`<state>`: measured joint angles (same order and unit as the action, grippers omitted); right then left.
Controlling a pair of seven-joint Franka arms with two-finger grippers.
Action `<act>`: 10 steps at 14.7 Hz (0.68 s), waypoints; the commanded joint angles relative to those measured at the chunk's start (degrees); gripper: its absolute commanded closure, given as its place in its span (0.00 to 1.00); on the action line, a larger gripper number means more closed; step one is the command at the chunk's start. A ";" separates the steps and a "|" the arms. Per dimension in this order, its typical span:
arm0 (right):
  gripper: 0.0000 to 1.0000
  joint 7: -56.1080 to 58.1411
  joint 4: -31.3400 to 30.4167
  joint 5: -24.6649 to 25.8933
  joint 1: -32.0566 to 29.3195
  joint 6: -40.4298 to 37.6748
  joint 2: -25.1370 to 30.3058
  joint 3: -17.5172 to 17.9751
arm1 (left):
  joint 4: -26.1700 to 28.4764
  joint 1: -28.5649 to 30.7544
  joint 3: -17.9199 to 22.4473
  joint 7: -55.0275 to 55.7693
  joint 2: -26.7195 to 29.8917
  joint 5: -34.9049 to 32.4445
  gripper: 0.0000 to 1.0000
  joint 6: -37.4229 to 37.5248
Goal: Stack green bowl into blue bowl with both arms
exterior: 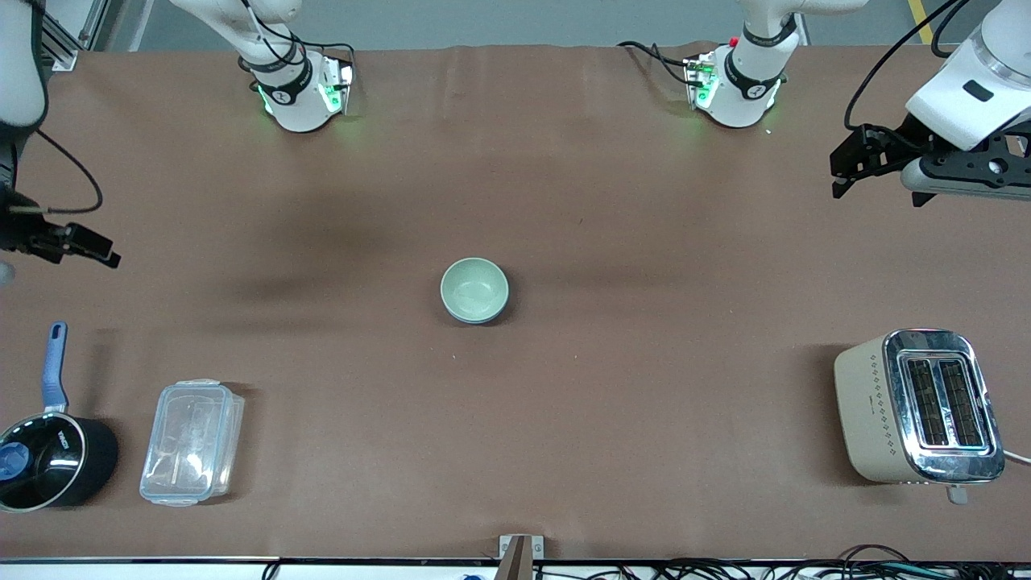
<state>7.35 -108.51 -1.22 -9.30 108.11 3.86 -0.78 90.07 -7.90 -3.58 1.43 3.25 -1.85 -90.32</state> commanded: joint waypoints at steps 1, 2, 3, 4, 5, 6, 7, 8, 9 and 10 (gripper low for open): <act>0.00 -4.24 -2.06 2.19 2.62 -3.59 7.54 3.84 | -0.51 -0.10 0.24 -0.99 0.61 1.24 0.00 1.11; 0.00 -8.10 -2.06 2.36 2.62 -7.00 10.00 6.72 | -0.51 -0.01 0.16 -0.99 0.61 1.41 0.00 1.11; 0.00 -10.66 -2.14 2.37 2.53 -9.56 12.20 8.93 | -0.51 0.08 0.24 -0.99 0.61 1.67 0.00 1.11; 0.00 -11.47 -2.23 2.37 2.53 -11.15 13.88 9.82 | -0.51 0.17 0.24 -0.99 0.61 1.94 0.00 1.11; 0.00 -11.74 -2.32 2.37 2.53 -11.43 14.68 9.92 | -0.51 0.17 0.24 -0.99 0.61 1.94 0.00 1.11; 0.00 -11.83 -2.23 2.28 2.36 -11.61 14.60 9.57 | -0.51 0.08 0.24 -0.99 0.61 1.94 0.00 1.38; 0.00 -11.83 -2.23 2.28 2.09 -11.61 14.60 9.39 | -0.51 -0.01 0.24 -0.99 0.61 1.94 0.00 1.38; 0.00 -11.92 -2.32 2.19 2.00 -12.04 14.68 8.87 | -0.51 -0.01 0.24 -0.99 0.61 1.94 0.00 1.38; 0.00 -11.83 -2.23 2.19 2.00 -13.00 14.60 8.78 | -0.51 -0.01 0.16 -0.99 0.61 1.94 0.00 1.55; 0.00 -11.83 -1.88 2.10 2.09 -13.36 14.60 8.78 | -0.51 -0.01 0.16 -0.99 0.61 1.94 0.00 1.55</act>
<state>-4.08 -109.66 0.02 -6.81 95.20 18.12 8.01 90.04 -7.93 -3.56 1.43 3.25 -1.23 -89.96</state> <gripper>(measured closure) 0.000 0.000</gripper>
